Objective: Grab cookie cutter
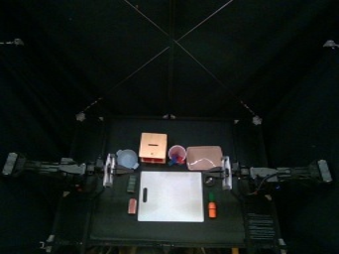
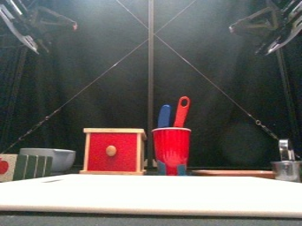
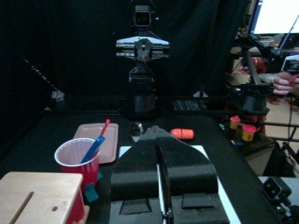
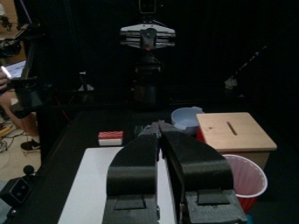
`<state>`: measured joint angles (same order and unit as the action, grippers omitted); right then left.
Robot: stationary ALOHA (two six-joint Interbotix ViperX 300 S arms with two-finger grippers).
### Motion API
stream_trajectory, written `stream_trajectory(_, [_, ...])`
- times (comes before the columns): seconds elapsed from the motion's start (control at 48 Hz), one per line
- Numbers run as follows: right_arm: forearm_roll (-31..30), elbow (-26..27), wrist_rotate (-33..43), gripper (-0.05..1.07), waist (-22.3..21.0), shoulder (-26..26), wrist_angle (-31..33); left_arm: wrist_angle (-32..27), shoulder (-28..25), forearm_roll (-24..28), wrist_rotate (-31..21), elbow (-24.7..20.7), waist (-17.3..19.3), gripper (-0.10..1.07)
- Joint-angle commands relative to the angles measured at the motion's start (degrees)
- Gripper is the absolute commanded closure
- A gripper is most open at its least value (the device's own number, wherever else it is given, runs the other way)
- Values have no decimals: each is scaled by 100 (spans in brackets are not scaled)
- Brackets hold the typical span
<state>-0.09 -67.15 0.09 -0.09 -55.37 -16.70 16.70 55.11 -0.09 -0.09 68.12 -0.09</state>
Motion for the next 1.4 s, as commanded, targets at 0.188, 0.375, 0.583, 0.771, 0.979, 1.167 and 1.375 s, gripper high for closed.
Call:
stream_trajectory(0.188, [668, -193, 598, 99, -18, 53, 299, 404, -457, -220, -9, 18, 18, 101])
stream_trajectory(0.375, [835, -70, 1011, 97, -26, 53, 1960, 413, -466, -220, -18, 53, 26, 101])
stream_trajectory(0.583, [817, 272, 1257, 90, -176, 176, 3937, 413, -466, -220, -18, 79, 26, 101])
stream_trajectory(0.771, [747, 299, 1213, 65, -352, 308, 4254, 413, -466, -229, -18, 114, 62, 101])
stream_trajectory(0.979, [615, 44, 1257, 25, -360, 765, 3981, 413, -466, -308, -18, 114, 88, 101])
stream_trajectory(1.167, [510, -149, 1222, 6, -325, 1257, 3551, 422, -466, -334, -9, 123, 97, 101])
stream_trajectory(1.375, [176, -229, 1239, 6, -308, 1292, 3542, 422, -466, -334, -9, 123, 114, 101])
